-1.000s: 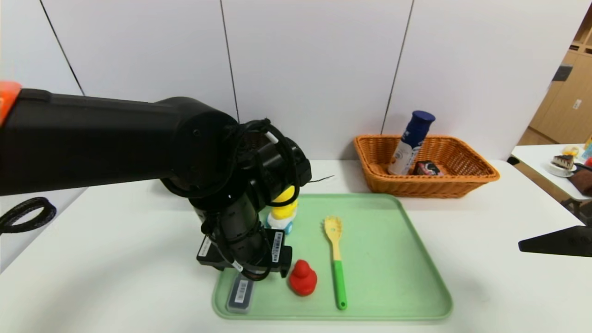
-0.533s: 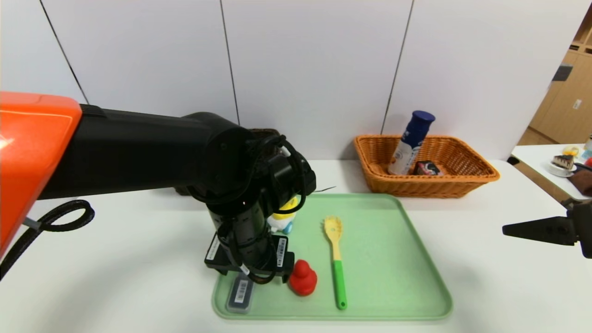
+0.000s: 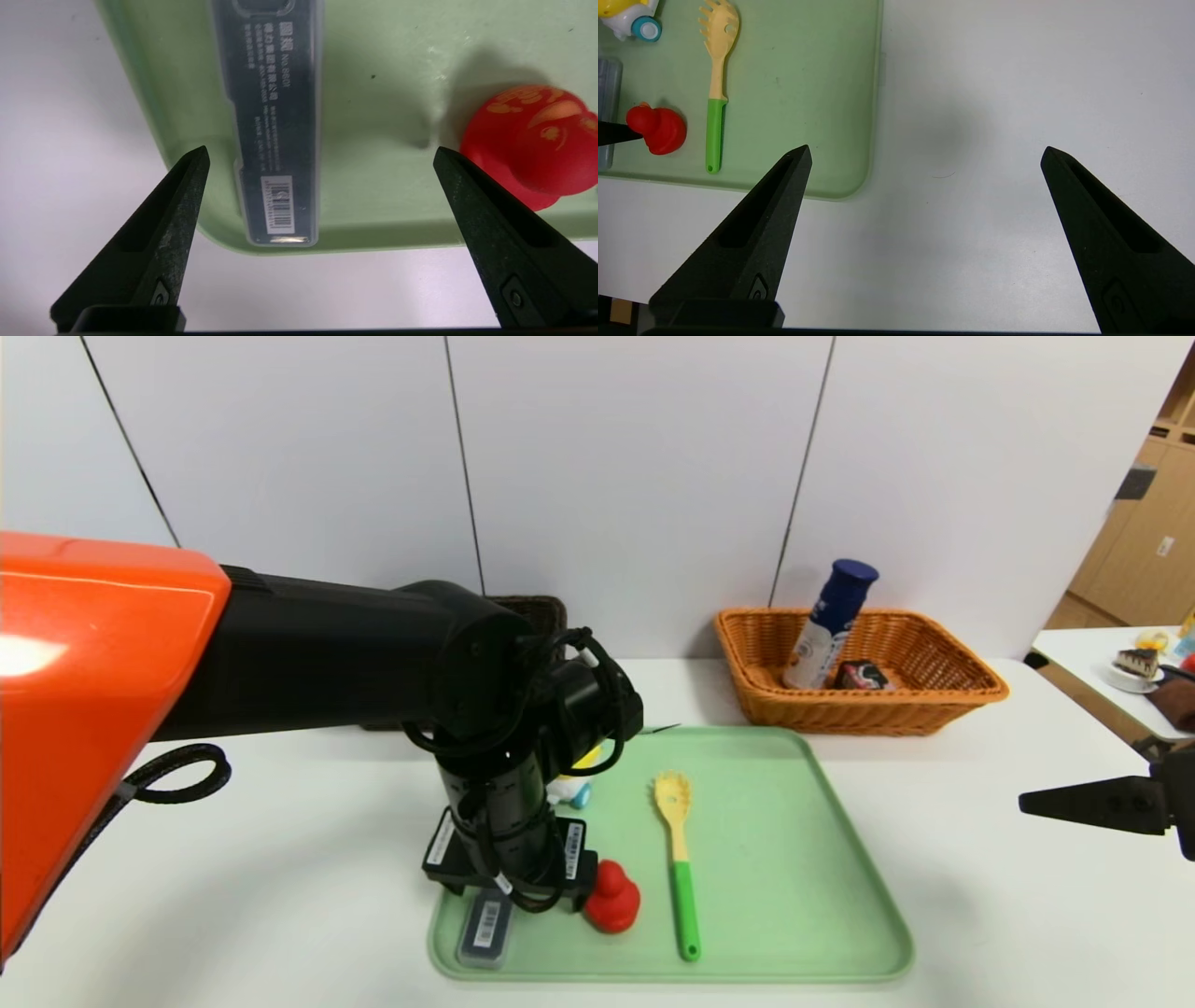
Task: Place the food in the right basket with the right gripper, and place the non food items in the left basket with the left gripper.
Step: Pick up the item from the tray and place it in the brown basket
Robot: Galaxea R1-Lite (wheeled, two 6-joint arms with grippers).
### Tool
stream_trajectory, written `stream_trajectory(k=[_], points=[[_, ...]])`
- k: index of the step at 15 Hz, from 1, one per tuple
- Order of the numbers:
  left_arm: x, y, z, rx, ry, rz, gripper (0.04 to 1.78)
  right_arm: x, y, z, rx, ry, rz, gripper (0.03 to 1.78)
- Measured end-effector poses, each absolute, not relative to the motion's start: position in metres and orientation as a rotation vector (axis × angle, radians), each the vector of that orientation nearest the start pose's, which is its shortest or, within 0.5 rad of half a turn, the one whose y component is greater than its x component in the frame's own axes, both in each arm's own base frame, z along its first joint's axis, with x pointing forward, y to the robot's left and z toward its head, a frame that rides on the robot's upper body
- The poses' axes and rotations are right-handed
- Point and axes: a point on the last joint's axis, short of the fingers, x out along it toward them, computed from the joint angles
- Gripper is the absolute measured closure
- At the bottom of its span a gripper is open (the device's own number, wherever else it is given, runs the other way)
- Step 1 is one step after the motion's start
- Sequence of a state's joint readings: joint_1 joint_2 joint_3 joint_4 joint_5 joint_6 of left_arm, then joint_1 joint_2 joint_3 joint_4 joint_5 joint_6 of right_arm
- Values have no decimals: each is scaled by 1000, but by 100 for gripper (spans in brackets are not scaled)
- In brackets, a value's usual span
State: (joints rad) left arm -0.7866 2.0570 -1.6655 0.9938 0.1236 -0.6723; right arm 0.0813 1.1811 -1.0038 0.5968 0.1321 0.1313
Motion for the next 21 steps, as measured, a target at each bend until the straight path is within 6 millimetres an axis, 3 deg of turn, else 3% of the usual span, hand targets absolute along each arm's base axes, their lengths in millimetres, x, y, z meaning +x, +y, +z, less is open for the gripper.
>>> stream_trajectory(k=[12, 16, 19, 20, 21], points=[[258, -244, 162, 36, 1344, -91, 13, 141, 15, 248, 143, 793, 158, 11], [260, -245, 161, 28, 1336, -94, 76, 141, 15, 247, 142, 793, 161, 11], [260, -245, 161, 29, 1339, -94, 106, 141, 15, 247, 143, 795, 162, 11], [259, -245, 161, 30, 1340, -93, 127, 141, 15, 246, 143, 798, 163, 11], [259, -245, 160, 30, 1341, -92, 127, 141, 15, 245, 143, 800, 162, 11]])
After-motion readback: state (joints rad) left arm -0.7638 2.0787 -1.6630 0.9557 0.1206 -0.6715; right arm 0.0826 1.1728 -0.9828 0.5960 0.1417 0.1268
